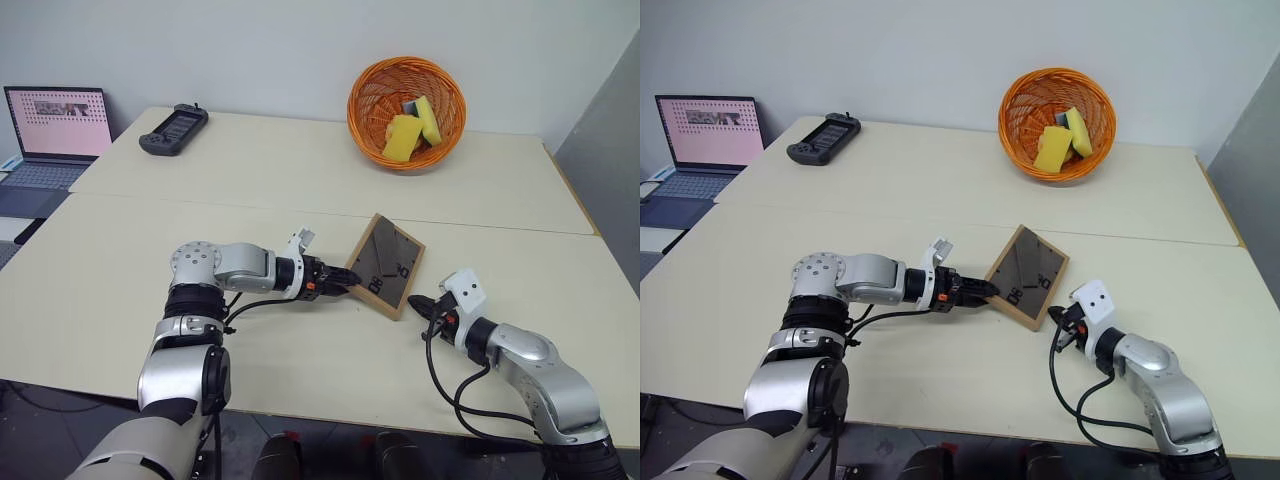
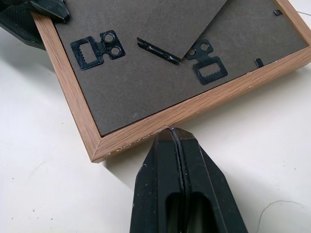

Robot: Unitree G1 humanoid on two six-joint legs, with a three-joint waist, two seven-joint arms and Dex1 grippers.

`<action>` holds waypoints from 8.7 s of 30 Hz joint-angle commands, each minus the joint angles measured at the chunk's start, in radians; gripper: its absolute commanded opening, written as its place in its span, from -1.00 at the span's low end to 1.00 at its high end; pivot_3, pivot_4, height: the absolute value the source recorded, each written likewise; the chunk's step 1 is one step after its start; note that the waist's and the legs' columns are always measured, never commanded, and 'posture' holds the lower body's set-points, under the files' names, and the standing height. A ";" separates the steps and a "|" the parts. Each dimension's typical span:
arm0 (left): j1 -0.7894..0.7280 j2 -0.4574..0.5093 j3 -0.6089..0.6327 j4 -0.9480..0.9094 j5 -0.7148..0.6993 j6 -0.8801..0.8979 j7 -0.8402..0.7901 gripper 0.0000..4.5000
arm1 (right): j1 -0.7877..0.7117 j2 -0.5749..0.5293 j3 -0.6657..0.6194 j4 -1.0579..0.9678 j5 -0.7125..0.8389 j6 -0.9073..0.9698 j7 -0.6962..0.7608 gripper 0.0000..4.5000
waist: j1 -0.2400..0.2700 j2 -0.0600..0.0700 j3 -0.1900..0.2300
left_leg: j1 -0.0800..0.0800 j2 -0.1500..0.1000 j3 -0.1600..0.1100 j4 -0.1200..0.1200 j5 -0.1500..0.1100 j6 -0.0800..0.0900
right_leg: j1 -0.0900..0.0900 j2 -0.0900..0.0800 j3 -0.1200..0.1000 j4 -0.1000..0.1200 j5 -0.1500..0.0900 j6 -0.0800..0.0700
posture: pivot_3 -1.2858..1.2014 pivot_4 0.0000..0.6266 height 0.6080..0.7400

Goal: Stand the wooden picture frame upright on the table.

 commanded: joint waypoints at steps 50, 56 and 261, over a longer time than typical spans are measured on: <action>0.022 0.233 -0.313 -0.646 0.781 -0.627 -1.151 -0.41 | -0.643 -0.169 -0.129 0.183 0.209 0.044 0.115 -0.92 | 0.000 0.006 0.011 | -0.003 0.001 0.001 -0.005 0.001 -0.001 | -0.001 -0.002 -0.003 -0.006 0.001 -0.002 | 0.03 -0.52 1.00; 0.033 0.239 -0.294 -0.624 0.801 -0.636 -1.145 -0.41 | -0.626 -0.215 -0.135 0.183 0.201 0.021 0.141 -0.53 | 0.000 0.006 0.011 | -0.003 0.001 0.000 -0.005 0.001 -0.001 | -0.001 -0.002 -0.004 -0.006 0.001 -0.002 | 0.03 -0.52 1.00; 0.422 0.500 -0.052 -1.150 0.275 -0.654 -0.662 0.74 | -0.562 -0.135 0.144 0.787 -0.430 -1.194 -0.196 -0.35 | -0.013 0.006 0.011 | 0.001 -0.001 -0.009 0.008 0.003 -0.003 | 0.006 -0.007 -0.016 0.010 0.001 -0.003 | 0.03 -0.52 1.00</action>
